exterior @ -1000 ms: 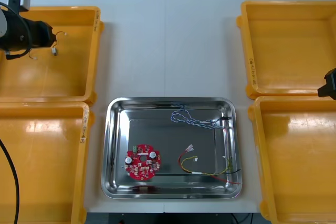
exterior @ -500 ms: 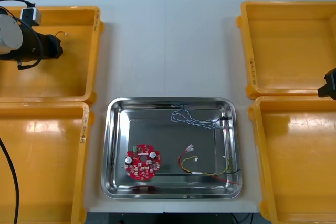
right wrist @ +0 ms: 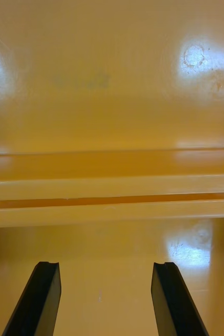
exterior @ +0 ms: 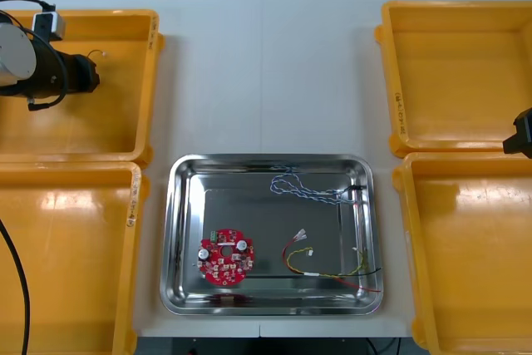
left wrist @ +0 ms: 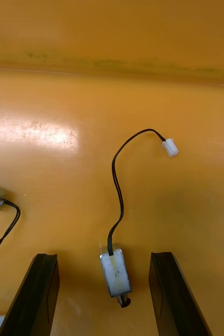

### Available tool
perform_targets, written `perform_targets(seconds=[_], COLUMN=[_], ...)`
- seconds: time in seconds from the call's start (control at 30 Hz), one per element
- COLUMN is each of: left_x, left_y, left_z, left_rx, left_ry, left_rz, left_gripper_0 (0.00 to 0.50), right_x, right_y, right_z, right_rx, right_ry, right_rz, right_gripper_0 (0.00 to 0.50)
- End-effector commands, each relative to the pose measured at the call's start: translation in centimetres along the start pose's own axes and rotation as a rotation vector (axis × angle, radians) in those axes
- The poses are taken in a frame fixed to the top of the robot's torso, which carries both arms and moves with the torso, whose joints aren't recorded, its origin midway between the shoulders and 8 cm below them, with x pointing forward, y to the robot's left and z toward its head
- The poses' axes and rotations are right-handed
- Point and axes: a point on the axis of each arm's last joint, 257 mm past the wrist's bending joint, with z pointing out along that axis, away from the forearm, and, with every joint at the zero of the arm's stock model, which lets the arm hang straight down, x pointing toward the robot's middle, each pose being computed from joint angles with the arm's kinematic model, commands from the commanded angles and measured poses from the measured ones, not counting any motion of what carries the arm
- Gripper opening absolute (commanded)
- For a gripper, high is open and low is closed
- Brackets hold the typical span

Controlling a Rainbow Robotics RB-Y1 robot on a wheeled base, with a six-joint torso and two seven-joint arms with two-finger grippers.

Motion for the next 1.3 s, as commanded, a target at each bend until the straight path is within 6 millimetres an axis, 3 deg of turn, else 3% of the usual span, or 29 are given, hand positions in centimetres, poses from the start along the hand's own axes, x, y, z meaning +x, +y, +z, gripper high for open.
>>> perform_targets(seconds=[0.03,0.07,0.1,0.13,0.17,0.43,0.7,0.97,1.03,1.07,1.1,1.13,1.2,1.3], left_x=[0.1,0.0,0.1,0.0,-0.1,-0.3,-2.2,-2.4,-2.3,-2.3,-2.3,-2.1,-2.0,-1.6], left_y=[0.3,0.3,0.3,0.2,0.2,0.1,-0.1,-0.2,-0.3,-0.4,-0.4,-0.4,-0.5,-1.2], left_z=[0.1,0.1,0.1,0.1,0.0,-0.1,-3.2,-3.6,-3.5,-3.5,-3.5,-3.5,-3.6,-4.3], left_rx=[-0.009,-0.009,-0.009,-0.006,-0.006,0.0,0.018,0.024,0.024,0.024,0.025,0.026,0.03,0.042], left_ry=[-0.013,-0.015,-0.013,-0.015,-0.016,-0.021,0.009,0.009,0.012,0.013,0.013,0.017,0.025,0.072], left_rz=[-0.027,-0.027,-0.026,-0.027,-0.025,-0.025,-0.046,-0.056,-0.049,-0.048,-0.05,-0.052,-0.057,-0.06], left_gripper_0=[0.433,0.299,0.197,0.034,0.0,0.0,0.0,0.0,0.027,0.119,0.279,0.401,0.49,0.5], right_x=[-1.0,-1.0,-1.0,-1.0,-1.0,-1.0,-1.0,-1.0,-1.0,-1.0,-1.0,-1.0,-1.0,-1.0], right_y=[-1.5,-1.5,-1.5,-1.5,-1.5,-1.5,-1.5,-1.5,-1.5,-1.5,-1.5,-1.5,-1.5,-1.5], right_z=[-1.7,-1.7,-1.7,-1.7,-1.7,-1.7,-1.7,-1.7,-1.7,-1.7,-1.7,-1.7,-1.7,-1.7], right_rx=[0.04,0.04,0.04,0.04,0.04,0.04,0.04,0.04,0.04,0.04,0.04,0.04,0.04,0.04], right_ry=[-0.04,-0.04,-0.04,-0.04,-0.04,-0.04,-0.04,-0.04,-0.04,-0.04,-0.04,-0.04,-0.04,-0.04], right_rz=[-0.027,-0.027,-0.027,-0.027,-0.027,-0.027,-0.027,-0.027,-0.027,-0.027,-0.027,-0.027,-0.027,-0.027], right_gripper_0=[0.5,0.5,0.5,0.5,0.5,0.5,0.5,0.5,0.5,0.5,0.5,0.5,0.5,0.5])
